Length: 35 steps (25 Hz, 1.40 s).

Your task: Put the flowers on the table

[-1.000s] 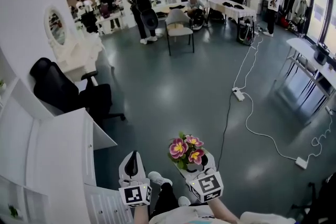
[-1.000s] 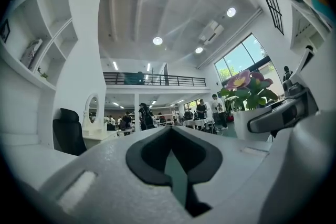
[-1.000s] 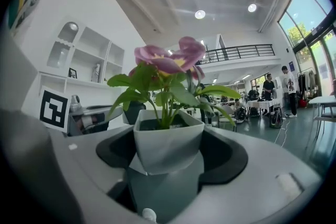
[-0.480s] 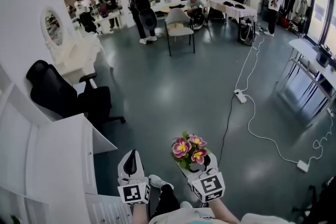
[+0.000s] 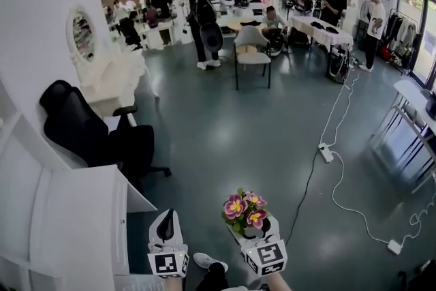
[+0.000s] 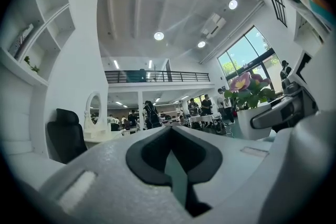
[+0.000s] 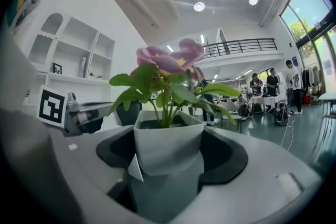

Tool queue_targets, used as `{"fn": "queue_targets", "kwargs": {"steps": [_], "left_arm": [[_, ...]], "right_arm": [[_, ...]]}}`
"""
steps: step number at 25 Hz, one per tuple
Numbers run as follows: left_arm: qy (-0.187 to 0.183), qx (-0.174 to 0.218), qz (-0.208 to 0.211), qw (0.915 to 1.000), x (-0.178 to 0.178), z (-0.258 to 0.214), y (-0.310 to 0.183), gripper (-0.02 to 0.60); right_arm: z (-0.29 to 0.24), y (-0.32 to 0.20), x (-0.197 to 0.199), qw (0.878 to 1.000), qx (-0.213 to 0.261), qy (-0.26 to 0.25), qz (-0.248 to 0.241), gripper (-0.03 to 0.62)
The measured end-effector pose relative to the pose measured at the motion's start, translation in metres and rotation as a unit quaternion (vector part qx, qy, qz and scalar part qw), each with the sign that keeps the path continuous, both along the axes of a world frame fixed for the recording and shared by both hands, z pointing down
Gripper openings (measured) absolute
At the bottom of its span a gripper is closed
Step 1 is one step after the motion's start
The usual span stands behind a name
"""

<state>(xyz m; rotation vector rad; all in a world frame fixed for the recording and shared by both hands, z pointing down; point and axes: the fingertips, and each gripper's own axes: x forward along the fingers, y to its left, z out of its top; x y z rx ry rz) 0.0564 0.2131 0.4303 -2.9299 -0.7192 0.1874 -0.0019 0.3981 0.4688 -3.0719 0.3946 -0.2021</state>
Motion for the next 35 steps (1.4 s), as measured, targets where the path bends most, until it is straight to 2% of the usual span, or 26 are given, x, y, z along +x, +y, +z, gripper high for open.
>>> {"fn": "queue_targets", "kwargs": {"steps": [4,9,16,20,25,28,35], "left_arm": [[0.012,-0.008,-0.018,0.9997,0.048,-0.014,-0.017,0.003],[0.021,-0.018,-0.042,0.9988,0.093,-0.027,-0.053,0.003],[0.042,-0.046,-0.132,0.9893,0.147,-0.042,-0.162,0.003],[0.061,-0.034,-0.190,0.9793,0.148,-0.047,-0.223,0.003],[0.067,-0.047,-0.290,0.9536,0.112,-0.050,-0.299,0.003],[0.078,-0.046,-0.339,0.9364,0.087,-0.058,-0.345,0.003],[0.069,-0.052,-0.484,0.8707,0.005,-0.044,-0.416,0.003]], "right_arm": [[-0.008,-0.016,0.060,1.000,-0.020,0.012,-0.010,0.354],[-0.025,-0.053,0.126,0.998,-0.035,0.016,-0.039,0.354],[-0.047,-0.155,0.210,0.989,-0.062,0.044,-0.126,0.353],[-0.055,-0.217,0.231,0.979,-0.066,0.064,-0.180,0.354],[-0.064,-0.301,0.234,0.954,-0.064,0.077,-0.284,0.354],[-0.073,-0.361,0.228,0.931,-0.064,0.087,-0.349,0.353],[-0.070,-0.460,0.194,0.868,-0.053,0.089,-0.486,0.353]]}}
